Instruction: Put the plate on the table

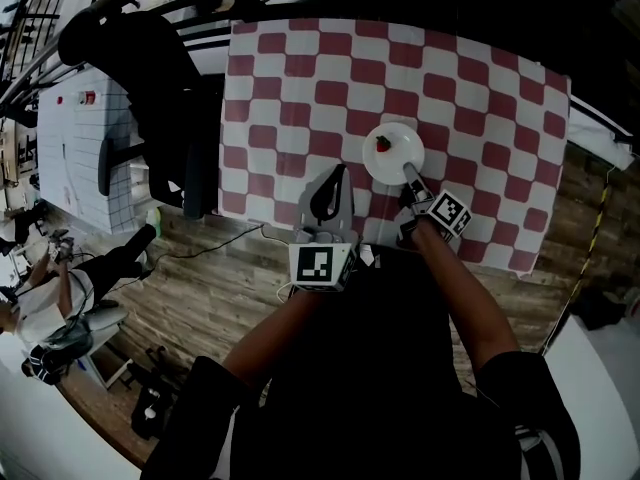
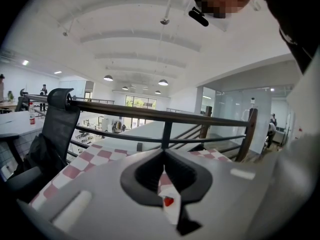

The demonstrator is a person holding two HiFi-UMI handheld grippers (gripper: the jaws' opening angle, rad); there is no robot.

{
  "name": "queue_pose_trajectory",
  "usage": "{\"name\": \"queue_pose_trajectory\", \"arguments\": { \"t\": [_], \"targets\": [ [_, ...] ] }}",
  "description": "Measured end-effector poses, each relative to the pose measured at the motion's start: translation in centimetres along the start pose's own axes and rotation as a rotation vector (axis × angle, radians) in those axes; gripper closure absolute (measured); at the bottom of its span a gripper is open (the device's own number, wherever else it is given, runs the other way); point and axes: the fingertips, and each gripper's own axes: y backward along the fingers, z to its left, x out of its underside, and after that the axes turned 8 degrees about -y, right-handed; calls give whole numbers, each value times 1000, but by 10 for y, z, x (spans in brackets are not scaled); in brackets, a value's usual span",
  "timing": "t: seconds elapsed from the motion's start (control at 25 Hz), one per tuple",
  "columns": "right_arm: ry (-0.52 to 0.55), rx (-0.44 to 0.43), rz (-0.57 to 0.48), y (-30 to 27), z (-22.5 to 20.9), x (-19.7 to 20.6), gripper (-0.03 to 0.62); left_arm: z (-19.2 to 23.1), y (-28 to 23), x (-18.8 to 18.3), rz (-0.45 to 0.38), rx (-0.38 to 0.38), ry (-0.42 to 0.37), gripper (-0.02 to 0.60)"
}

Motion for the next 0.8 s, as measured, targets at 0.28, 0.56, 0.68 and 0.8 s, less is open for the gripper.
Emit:
{"name": "queue_pose_trajectory", "arguments": {
  "t": [0.28, 0.56, 0.68, 0.8],
  "targets": [
    [13, 76, 12, 0, -6, 1, 576, 5, 0, -3, -8, -10, -8, 572],
    [82, 181, 0, 1, -10, 7, 524, 2, 2, 2, 3, -8, 9, 572],
    [124, 199, -2, 2, -7, 9, 454, 0, 7, 4, -1, -9, 12, 572],
    [161, 209, -5, 4, -2, 11, 396, 1, 11, 7, 7, -12, 5, 572]
  ]
}}
